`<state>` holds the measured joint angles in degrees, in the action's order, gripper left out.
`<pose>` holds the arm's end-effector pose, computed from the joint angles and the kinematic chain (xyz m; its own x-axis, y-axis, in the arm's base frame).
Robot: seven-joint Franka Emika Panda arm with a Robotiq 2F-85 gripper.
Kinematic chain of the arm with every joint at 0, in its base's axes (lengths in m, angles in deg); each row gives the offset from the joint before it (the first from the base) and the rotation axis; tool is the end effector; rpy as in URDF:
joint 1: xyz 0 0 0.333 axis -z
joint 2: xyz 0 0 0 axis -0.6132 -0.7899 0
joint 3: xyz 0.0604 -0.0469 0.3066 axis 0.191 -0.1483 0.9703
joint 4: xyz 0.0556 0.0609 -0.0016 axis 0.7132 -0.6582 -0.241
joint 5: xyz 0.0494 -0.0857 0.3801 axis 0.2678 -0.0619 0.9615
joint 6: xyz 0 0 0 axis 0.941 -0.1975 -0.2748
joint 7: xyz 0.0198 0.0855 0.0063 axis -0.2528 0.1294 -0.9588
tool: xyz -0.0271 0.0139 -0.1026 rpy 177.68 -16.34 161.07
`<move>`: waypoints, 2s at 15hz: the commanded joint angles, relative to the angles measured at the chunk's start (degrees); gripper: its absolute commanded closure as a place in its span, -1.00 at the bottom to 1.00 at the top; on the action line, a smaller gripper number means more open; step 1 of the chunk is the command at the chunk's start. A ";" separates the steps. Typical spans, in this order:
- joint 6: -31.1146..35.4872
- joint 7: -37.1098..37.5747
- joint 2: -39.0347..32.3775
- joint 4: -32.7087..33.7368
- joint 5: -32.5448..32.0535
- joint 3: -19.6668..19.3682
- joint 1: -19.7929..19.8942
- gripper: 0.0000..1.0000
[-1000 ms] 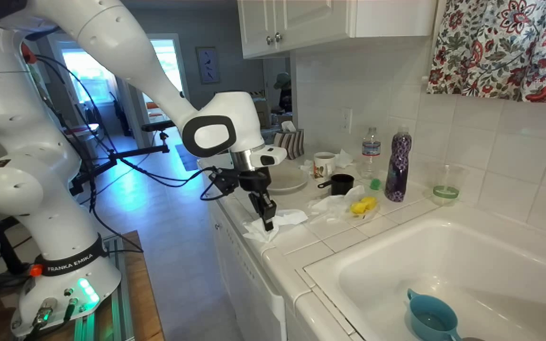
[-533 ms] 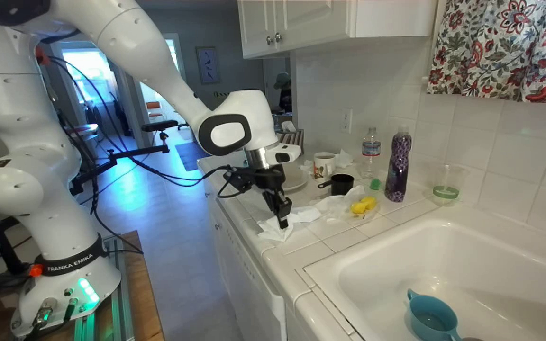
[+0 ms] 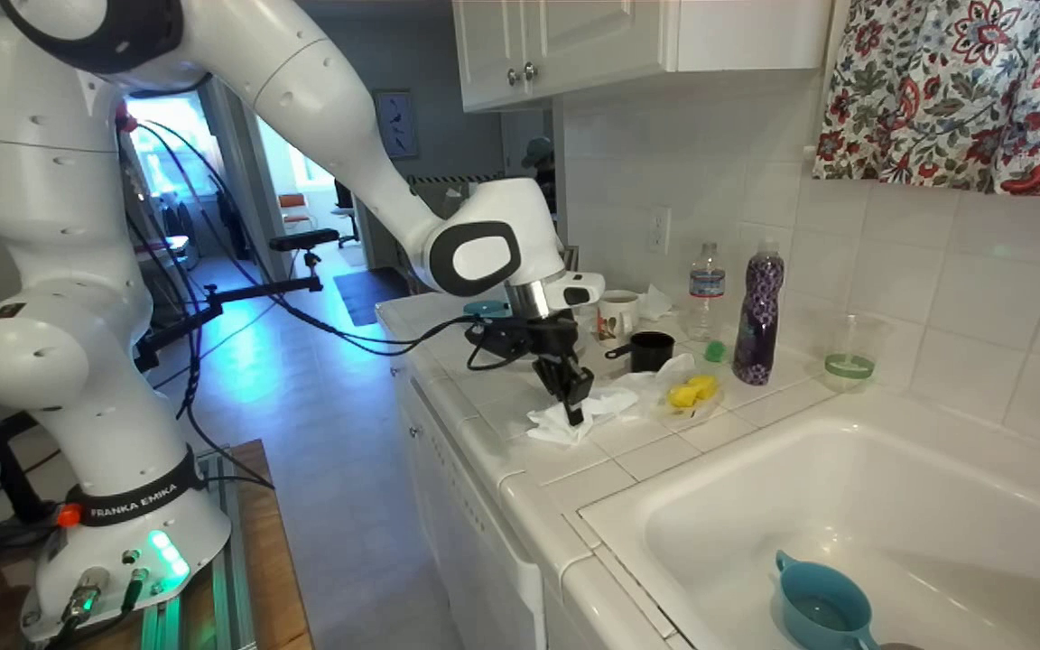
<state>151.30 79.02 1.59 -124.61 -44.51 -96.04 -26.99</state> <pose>0.5142 -0.1940 0.2774 0.9849 -0.0562 0.1635 -0.0892 -0.9753 0.2020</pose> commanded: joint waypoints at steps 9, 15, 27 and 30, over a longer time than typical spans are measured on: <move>2.87 -5.38 -7.73 8.89 5.16 5.53 -0.92 0.99; 5.72 -12.71 -10.17 11.25 11.50 10.73 0.79 0.99; 3.76 -22.80 -9.24 10.63 14.19 17.75 2.81 0.99; 1.56 -24.22 -6.34 7.28 14.17 17.76 2.96 0.99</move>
<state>155.48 57.83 -8.28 -113.28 -32.12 -79.31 -25.01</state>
